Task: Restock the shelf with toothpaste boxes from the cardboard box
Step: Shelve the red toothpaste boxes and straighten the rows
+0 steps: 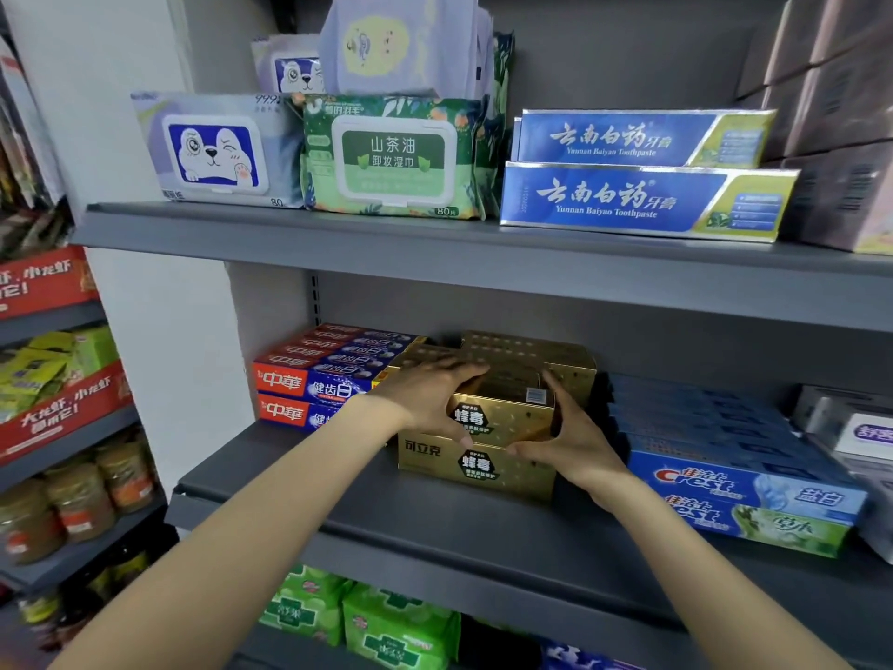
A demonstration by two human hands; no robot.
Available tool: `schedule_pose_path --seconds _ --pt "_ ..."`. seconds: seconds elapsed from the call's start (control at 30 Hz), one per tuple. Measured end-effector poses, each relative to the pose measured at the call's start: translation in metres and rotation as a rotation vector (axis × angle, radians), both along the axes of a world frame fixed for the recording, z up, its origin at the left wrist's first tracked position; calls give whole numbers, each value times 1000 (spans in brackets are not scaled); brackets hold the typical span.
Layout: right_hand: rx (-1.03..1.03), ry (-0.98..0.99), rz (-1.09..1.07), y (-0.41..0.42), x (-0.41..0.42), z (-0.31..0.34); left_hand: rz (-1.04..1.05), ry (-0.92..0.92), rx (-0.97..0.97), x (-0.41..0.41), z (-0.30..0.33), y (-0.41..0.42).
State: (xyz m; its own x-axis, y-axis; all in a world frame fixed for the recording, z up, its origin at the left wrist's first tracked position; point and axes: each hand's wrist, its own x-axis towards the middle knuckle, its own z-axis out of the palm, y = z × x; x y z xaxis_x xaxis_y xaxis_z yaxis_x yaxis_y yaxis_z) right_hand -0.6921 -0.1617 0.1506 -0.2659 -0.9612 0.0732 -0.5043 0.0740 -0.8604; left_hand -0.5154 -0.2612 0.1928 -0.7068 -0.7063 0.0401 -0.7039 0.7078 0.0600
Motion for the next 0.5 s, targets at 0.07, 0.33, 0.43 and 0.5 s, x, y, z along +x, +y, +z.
schedule_pose_path --seconds 0.07,0.33,0.43,0.5 --pt "-3 -105 2 1 4 -4 -15 -1 7 3 0 -1" --pt "-53 -683 -316 -16 28 -25 52 52 -128 20 -11 0" --pt "-103 -719 -382 -20 38 -27 38 61 -101 20 -7 1" --pt "-135 -771 -383 -19 40 -28 28 59 -73 20 -2 3"
